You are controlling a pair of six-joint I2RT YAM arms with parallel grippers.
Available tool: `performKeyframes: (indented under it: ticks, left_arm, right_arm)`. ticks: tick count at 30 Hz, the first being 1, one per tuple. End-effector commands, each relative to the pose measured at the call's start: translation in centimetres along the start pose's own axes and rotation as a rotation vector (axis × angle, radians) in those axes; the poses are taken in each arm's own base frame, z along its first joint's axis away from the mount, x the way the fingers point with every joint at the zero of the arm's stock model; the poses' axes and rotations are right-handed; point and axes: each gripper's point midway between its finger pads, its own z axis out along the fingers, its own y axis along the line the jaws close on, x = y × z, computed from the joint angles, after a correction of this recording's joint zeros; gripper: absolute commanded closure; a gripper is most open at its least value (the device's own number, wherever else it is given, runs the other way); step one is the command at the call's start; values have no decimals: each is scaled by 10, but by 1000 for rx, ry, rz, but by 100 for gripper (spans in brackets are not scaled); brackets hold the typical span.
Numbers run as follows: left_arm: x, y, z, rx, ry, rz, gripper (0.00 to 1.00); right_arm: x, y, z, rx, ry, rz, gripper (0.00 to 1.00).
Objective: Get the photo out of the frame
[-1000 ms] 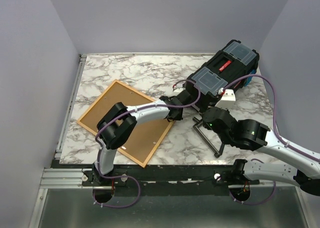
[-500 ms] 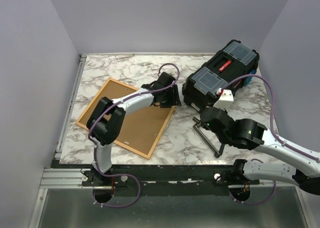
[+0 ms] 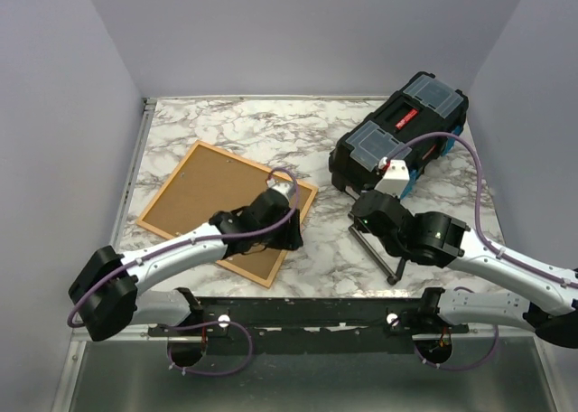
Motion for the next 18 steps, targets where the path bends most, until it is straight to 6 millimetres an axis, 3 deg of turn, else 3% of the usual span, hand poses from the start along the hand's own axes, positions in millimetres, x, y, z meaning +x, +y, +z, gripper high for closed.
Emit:
performKeyframes:
  ticks: [1, 5, 14, 18]
  left_arm:
    - [53, 34, -11, -235, 45, 90, 49]
    - [75, 48, -5, -316, 87, 112, 52]
    - [95, 53, 17, -399, 151, 174, 59]
    - [98, 51, 25, -434, 151, 156, 78]
  right_arm:
    - [-4, 11, 4, -32, -13, 9, 99]
    - [-4, 15, 6, -42, -11, 10, 99]
    - [-3, 7, 1, -41, -13, 27, 99]
    - [-2, 5, -1, -40, -9, 33, 99]
